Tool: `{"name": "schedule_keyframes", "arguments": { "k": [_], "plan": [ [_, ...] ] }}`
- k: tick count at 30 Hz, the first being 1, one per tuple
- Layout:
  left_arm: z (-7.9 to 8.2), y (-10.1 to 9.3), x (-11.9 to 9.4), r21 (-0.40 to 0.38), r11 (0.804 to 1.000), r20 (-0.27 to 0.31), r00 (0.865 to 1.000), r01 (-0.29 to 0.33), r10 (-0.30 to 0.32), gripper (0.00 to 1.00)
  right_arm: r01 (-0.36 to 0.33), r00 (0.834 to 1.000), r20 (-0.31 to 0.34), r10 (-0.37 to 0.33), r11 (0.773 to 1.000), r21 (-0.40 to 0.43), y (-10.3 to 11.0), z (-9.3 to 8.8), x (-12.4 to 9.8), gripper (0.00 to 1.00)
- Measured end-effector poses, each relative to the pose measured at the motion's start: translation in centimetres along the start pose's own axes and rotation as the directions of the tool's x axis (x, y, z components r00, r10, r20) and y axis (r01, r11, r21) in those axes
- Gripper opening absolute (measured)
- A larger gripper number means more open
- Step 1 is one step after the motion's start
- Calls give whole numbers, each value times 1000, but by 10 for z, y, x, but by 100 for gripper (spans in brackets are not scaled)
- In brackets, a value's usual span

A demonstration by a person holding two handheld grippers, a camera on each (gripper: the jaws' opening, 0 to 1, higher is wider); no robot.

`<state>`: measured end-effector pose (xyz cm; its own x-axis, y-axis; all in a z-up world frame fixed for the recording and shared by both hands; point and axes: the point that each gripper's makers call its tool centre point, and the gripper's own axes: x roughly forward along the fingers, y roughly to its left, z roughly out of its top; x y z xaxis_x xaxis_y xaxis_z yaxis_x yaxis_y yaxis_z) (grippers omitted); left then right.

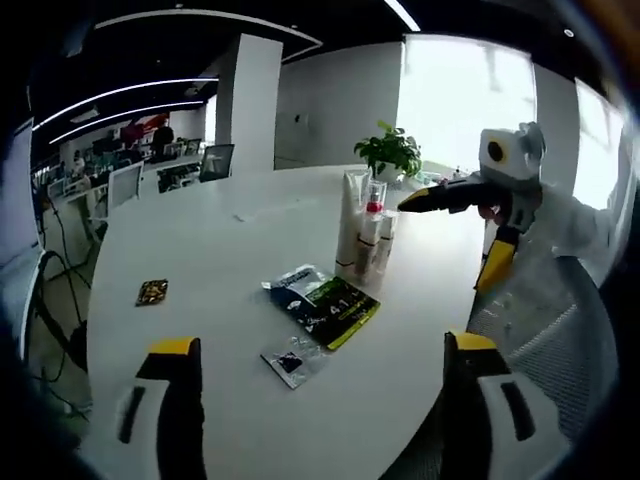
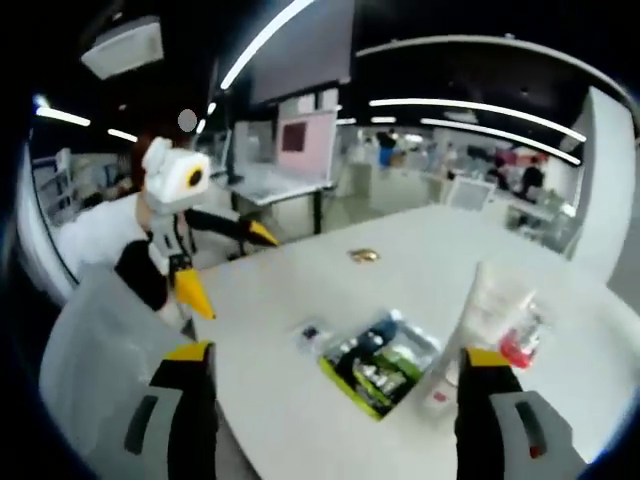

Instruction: Arrange the skincare products in the storage area until every visible bottle or jar stands upright without overlapping.

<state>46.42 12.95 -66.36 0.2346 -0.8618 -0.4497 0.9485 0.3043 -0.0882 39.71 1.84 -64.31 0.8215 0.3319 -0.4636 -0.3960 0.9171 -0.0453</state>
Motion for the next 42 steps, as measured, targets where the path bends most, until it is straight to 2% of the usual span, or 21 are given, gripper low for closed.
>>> {"name": "schedule_keyframes", "arguments": {
  "k": [1, 5, 8, 11, 16, 19, 22, 25, 27, 28, 32, 39, 42],
  "plan": [
    [4, -1, -1, -6, 1000, 14, 1000, -15, 16, 99, 20, 1000, 9, -20, 1000, -8, -4, 1, -2, 100],
    [9, -10, -2, -16, 1000, 10, 1000, -20, 20, 99, 74, 997, 15, -74, 997, -6, -14, -2, -6, 100],
    [13, -22, -2, -12, 1000, 6, 1000, -26, 26, 99, 67, 997, 28, -67, 998, 1, -13, -3, -9, 100],
    [15, -25, -3, -11, 999, 7, 1000, -30, 31, 99, 60, 998, 23, -61, 998, 18, -15, -9, -9, 100],
    [14, -21, -2, -26, 996, -2, 996, -84, 84, 99, 60, 997, 40, -62, 998, 30, -16, -13, -11, 100],
    [15, -21, -2, -33, 995, 4, 996, -90, 91, 99, 55, 997, 43, -56, 998, 36, -15, -15, -8, 100],
    [13, -25, 1, -34, 996, -12, 997, -79, 79, 99, 49, 998, 46, -51, 998, 34, -11, -16, -6, 100],
    [12, -27, 4, -41, 995, -19, 995, -96, 95, 99, 53, 998, 43, -54, 998, 20, -9, -21, -4, 100],
    [11, -27, 5, -40, 994, -20, 994, -104, 103, 99, 45, 998, 45, -47, 998, 49, -8, -25, -3, 100],
    [9, -28, 5, -50, 993, -28, 994, -106, 104, 99, 35, 999, 27, -37, 998, 51, -7, -28, -2, 100],
    [8, -30, 3, -59, 990, -30, 992, -128, 127, 99, 55, 998, 41, -56, 998, 8, -8, -23, 1, 100],
    [7, -36, -2, -59, 984, -17, 986, -168, 168, 99, 21, 1000, 15, -21, 1000, -11, 3, -29, 5, 100],
    [10, -38, -4, -69, 981, 3, 984, -179, 180, 99, 17, 999, 29, -16, 1000, -11, 5, -25, 5, 100]
  ]
}}
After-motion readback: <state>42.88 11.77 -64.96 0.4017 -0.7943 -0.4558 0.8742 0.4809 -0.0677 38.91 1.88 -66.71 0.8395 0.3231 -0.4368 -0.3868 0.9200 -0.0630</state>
